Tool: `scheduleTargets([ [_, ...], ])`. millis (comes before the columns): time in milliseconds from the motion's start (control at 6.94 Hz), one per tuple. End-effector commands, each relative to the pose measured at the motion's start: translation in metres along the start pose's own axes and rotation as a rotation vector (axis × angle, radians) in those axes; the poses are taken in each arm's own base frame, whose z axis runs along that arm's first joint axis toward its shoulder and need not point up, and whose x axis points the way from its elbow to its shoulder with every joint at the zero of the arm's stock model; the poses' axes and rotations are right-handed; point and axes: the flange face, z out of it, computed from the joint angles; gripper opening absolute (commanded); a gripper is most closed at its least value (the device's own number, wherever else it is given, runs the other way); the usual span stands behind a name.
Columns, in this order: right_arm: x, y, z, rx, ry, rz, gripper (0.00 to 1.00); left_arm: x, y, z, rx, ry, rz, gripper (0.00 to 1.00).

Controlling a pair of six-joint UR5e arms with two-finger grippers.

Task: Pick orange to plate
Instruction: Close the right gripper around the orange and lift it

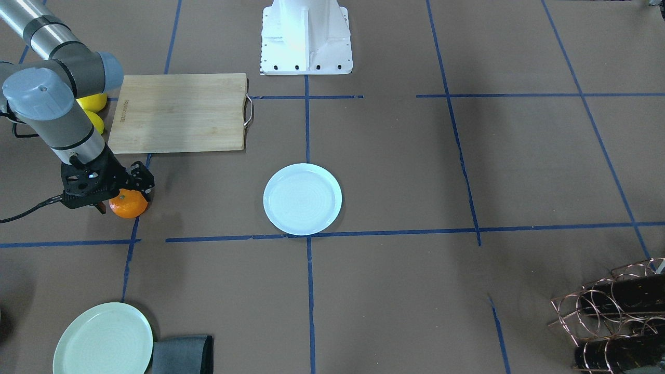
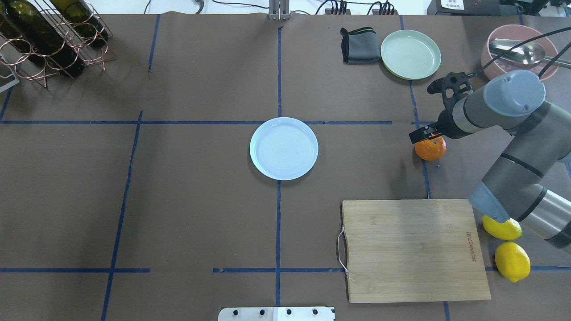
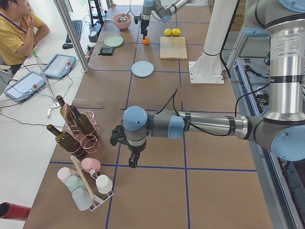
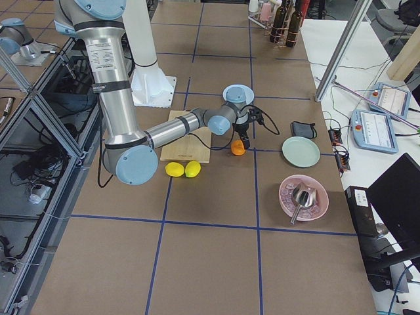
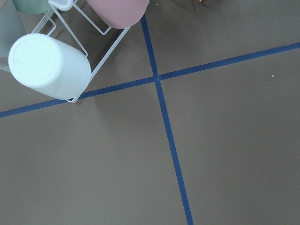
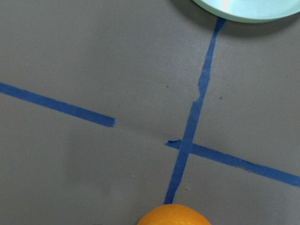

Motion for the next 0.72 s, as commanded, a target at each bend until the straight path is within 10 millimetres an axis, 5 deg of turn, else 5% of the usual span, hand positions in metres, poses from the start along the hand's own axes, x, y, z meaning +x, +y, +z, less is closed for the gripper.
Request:
scheduleTargets([
  [0, 0.0012, 0.0086, 0.0204, -0.016, 0.037, -0.006, 1.0, 0.0002, 0.0003, -0.0002, 0.001, 0.0, 0.001, 1.0],
  [432, -0.0068, 0.0159, 0.0293, -0.031, 0.04, -0.02, 1.0, -0.0002, 0.0041, 0.0012, -0.003, 0.002, -0.003, 1.0],
  [576, -0.0088, 0.0168, 0.0294, -0.033, 0.037, -0.023, 0.61, 0.0008, 0.0037, 0.0001, -0.001, 0.002, -0.001, 1.0],
])
